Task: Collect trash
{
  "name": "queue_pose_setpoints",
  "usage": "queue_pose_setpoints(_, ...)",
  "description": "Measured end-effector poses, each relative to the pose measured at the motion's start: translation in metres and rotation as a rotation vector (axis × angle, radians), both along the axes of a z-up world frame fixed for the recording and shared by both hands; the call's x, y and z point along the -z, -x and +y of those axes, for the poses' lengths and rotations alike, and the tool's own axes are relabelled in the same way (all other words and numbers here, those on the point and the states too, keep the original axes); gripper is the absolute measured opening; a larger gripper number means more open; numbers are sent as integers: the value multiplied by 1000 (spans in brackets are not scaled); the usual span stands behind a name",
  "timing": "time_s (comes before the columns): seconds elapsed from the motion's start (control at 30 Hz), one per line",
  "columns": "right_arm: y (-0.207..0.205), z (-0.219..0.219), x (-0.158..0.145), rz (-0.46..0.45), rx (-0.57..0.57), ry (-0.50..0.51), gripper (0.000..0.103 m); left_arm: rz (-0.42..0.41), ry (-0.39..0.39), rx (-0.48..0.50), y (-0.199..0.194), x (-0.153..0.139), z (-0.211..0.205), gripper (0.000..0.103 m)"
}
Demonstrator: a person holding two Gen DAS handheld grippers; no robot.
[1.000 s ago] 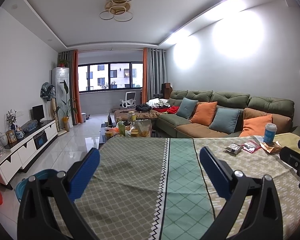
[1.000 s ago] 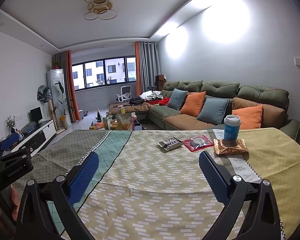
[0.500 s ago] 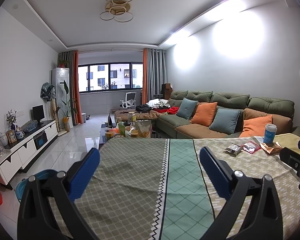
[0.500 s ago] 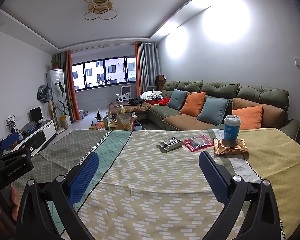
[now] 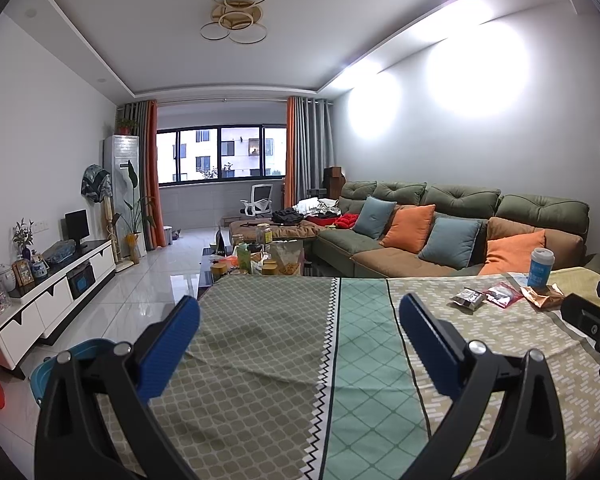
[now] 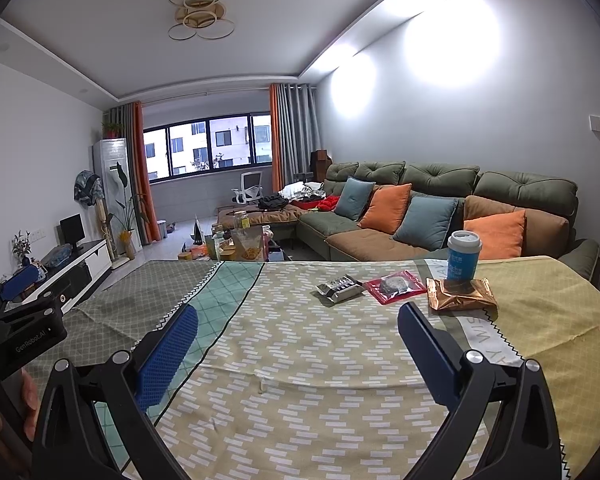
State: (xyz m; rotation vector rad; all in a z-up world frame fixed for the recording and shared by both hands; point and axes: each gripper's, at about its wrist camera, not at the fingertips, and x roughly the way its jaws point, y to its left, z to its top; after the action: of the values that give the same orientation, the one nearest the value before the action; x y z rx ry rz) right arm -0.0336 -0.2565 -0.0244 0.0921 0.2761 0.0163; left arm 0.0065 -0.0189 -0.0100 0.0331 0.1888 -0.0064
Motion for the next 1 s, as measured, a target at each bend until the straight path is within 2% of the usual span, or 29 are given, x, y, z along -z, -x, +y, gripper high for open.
queue_pose_setpoints(1.0, -2, 1, -1, -5, -3, -2, 100, 4, -1, 3, -3, 1, 2, 100)
